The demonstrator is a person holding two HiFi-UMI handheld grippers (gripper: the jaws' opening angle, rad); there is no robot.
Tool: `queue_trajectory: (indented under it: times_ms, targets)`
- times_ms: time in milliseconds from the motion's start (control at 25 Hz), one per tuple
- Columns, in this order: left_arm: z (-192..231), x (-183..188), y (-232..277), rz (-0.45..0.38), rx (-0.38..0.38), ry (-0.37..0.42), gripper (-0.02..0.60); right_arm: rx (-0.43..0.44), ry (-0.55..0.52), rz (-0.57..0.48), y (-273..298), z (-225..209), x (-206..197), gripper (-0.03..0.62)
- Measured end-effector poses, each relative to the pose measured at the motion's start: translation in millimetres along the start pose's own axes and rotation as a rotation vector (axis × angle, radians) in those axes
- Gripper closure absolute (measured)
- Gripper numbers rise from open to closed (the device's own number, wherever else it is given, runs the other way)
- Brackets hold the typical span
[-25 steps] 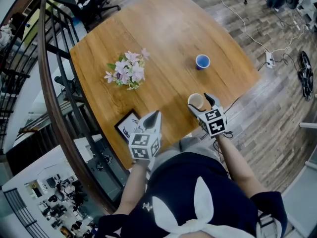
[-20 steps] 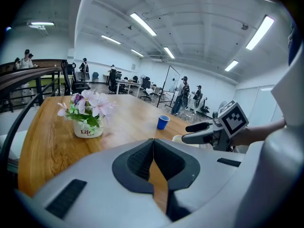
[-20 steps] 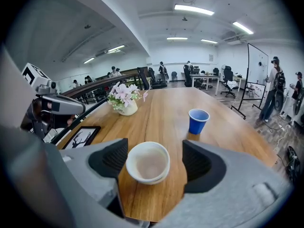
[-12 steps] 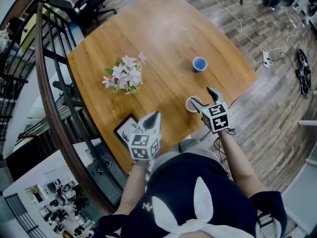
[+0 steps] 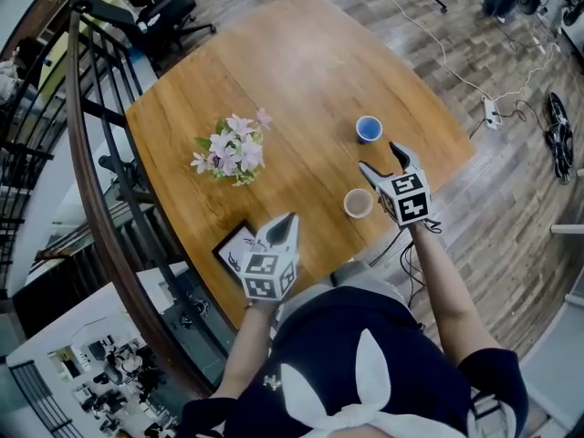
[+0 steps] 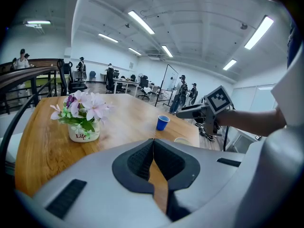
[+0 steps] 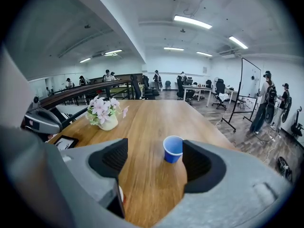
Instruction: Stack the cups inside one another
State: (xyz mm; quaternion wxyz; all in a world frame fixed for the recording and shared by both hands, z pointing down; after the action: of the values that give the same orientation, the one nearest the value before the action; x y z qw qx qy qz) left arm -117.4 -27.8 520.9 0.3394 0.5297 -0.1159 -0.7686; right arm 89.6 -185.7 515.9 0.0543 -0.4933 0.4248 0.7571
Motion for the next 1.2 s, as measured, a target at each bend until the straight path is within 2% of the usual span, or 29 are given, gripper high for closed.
queue_trajectory:
  times_ms: [400, 680, 1200]
  targets:
    - [2.3, 7.7, 5.7, 0.017, 0.009, -0.006, 0.565, 0.005, -0.005, 0.018, 40.5, -33.0, 12.2, 0.237]
    - [-3.4, 12.0, 14.7, 0.019, 0.005, -0.02, 0.565, 0.025, -0.024, 0.066, 69.5, -45.6, 3.6, 0.237]
    - [-40.9, 44.8, 60.8, -0.006, -0.092, 0.03, 0.565, 0.03, -0.019, 0.159, 111.6, -58.2, -28.3, 0.237]
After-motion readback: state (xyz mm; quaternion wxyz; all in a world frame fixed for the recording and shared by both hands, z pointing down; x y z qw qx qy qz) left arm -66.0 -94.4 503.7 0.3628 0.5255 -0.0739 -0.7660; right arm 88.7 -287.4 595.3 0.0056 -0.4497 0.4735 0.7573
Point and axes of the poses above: the fingertips, and each gripper's own axes: y forward along the fingers, z to its left, x out of its top, the point moved 4 cm from there along -y, backward along the fingers, and after that the axes turned 10 degrees about -y, right-handed, at the moved point
